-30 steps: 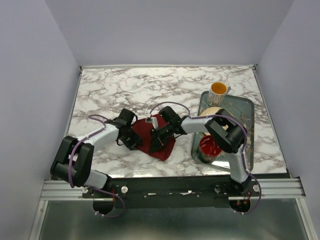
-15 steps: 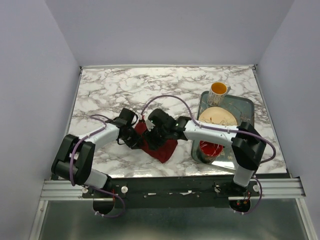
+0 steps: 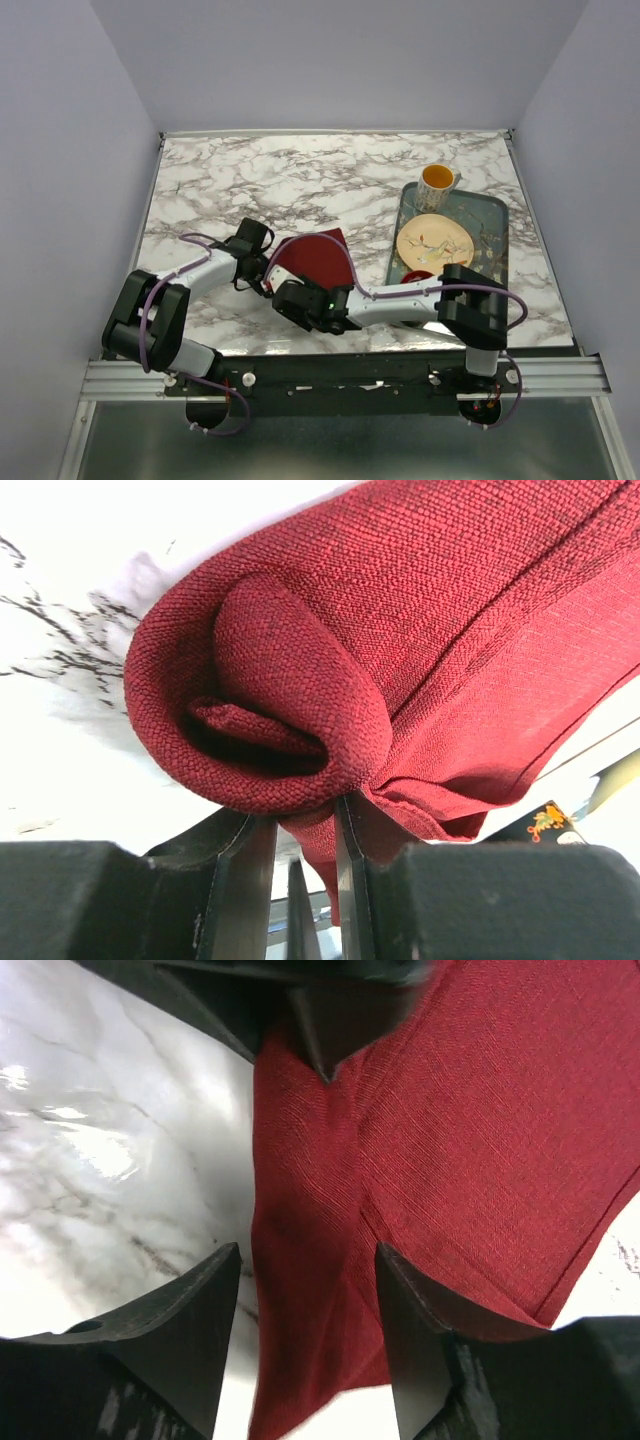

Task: Fold the napkin, place the utensils inside, and roll it up
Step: Roll the napkin with the utensil

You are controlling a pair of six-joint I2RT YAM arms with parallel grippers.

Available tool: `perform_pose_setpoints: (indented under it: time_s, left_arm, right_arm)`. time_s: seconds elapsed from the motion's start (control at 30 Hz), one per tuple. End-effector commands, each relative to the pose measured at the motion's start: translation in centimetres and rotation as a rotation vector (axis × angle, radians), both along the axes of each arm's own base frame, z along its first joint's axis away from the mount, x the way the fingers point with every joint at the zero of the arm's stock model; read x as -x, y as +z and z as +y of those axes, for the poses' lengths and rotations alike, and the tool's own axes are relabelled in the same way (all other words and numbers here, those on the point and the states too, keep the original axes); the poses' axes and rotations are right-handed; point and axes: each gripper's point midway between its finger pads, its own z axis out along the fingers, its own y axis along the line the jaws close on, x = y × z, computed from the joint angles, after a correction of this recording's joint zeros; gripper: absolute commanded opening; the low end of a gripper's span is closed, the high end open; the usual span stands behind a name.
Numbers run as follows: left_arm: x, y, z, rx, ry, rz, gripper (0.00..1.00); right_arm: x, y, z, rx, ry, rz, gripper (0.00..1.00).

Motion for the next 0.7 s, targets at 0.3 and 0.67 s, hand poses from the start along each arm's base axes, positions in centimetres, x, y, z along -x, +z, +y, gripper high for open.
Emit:
perform_pose_setpoints:
  time_s: [0.3,0.67]
  left_arm:
    - [2.5,-3.4,1.9,-0.089,0.026,0.094,0.2]
    - [2.9,-3.3,2.2,-0.078,0.046,0.097,0.19]
  right_arm:
    - [-1.1,-0.4,2.4,0.105,0.002,-0.213,0.61]
    - [-1.0,-3.0,0.5,0.136,-0.045,-0.184,0.45]
